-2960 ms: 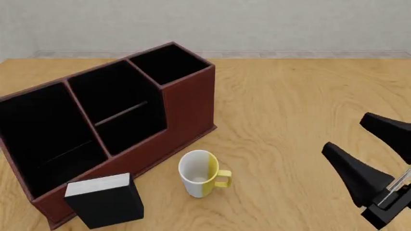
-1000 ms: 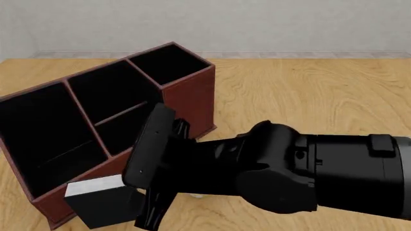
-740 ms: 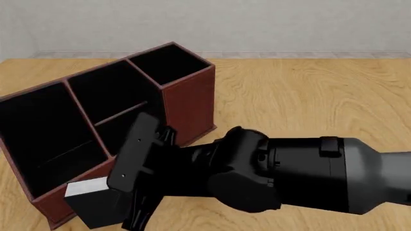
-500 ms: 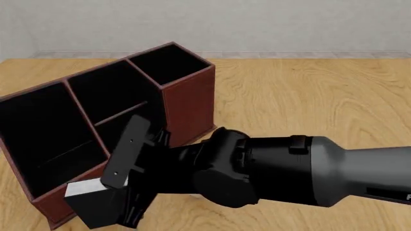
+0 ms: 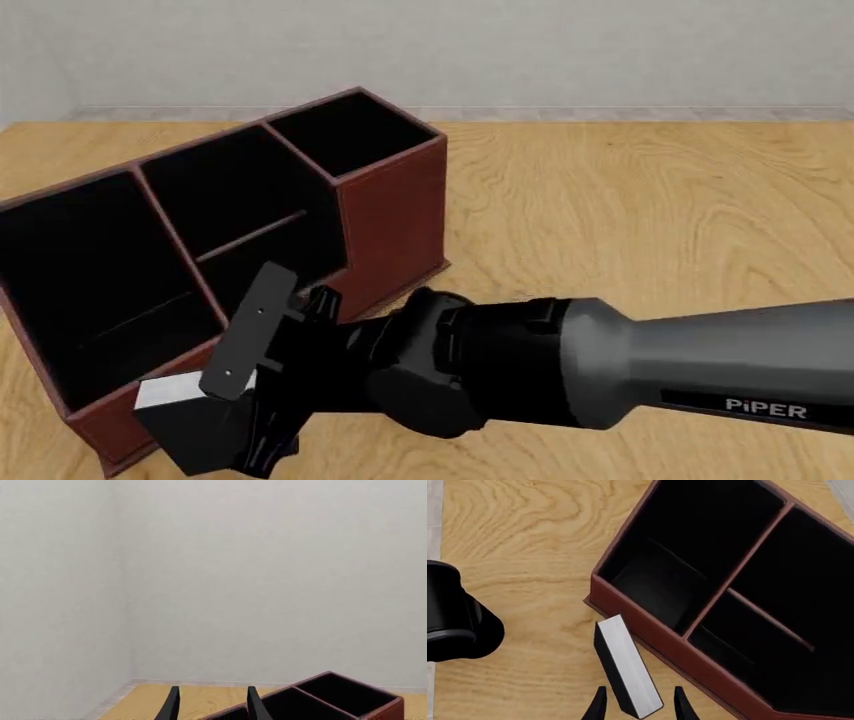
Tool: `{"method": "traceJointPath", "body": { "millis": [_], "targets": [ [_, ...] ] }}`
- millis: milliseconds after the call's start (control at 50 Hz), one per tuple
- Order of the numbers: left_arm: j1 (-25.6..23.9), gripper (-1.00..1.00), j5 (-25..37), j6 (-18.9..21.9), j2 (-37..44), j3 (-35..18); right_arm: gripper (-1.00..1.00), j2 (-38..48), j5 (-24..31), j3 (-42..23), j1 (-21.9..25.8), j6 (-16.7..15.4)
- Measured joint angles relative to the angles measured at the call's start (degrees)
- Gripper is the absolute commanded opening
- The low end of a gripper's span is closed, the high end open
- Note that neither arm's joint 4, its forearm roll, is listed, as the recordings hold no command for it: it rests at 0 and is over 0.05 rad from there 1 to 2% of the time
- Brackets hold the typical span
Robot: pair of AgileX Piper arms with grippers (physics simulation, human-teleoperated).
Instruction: Pick up the book and place it in the right compartment of the caddy.
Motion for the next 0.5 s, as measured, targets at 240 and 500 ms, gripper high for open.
{"method": "traceJointPath", "body": {
  "millis": [240, 500],
  "targets": [
    [0.3, 1.00, -0.8, 0.2, 0.0, 0.8, 1.00, 2.5, -0.9, -0.9, -0.4, 0.4],
    [0.7, 1.00, -1.2, 0.3, 0.0, 1.2, 1.00, 5.3, -1.8, -1.8, -0.6, 0.7]
  ]
}}
